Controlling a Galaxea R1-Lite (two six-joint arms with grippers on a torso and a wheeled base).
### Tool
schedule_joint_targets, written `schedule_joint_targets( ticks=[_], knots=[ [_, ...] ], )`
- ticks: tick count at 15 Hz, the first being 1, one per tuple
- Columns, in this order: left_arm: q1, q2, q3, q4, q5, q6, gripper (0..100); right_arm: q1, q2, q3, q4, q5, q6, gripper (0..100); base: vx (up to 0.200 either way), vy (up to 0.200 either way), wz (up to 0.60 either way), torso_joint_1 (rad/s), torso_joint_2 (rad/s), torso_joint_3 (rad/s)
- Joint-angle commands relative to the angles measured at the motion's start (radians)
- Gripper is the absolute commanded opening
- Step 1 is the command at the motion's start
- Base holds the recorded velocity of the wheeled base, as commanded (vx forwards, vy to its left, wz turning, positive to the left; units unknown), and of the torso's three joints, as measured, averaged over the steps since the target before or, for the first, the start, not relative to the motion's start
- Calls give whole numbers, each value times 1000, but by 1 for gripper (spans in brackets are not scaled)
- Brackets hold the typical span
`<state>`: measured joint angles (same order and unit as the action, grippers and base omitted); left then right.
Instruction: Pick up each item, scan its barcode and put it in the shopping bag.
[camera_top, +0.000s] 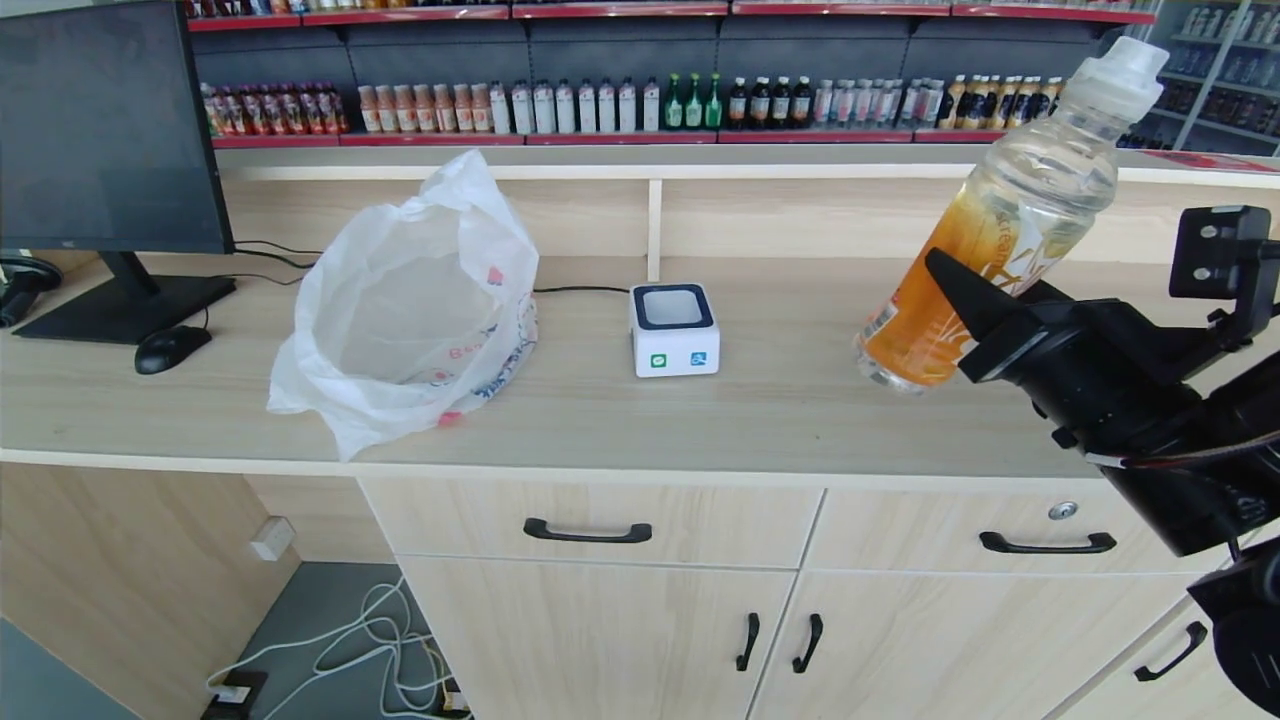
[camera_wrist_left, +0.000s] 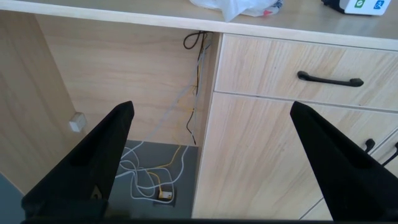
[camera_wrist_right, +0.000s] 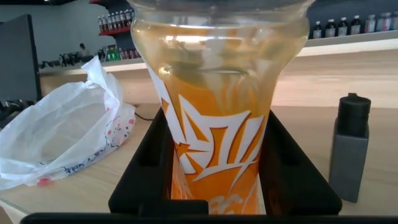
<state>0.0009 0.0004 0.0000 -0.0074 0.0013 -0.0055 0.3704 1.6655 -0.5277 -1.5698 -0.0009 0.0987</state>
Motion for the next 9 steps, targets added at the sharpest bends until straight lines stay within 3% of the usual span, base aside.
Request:
schedule_joint_targets(
  ticks=[1,8,9],
  knots=[
    [1,0,0,0,0,-1,100,1,11,-12,-1,1,-1,0,0,200,0,2,2,2],
    [1,1,0,0,0,-1,100,2,19,-20,-1,1,-1,0,0,200,0,5,3,1],
    [-1,0,0,0,0,1,100,2,22,-20,-1,1,-2,0,0,0,0,0,0,0]
  ],
)
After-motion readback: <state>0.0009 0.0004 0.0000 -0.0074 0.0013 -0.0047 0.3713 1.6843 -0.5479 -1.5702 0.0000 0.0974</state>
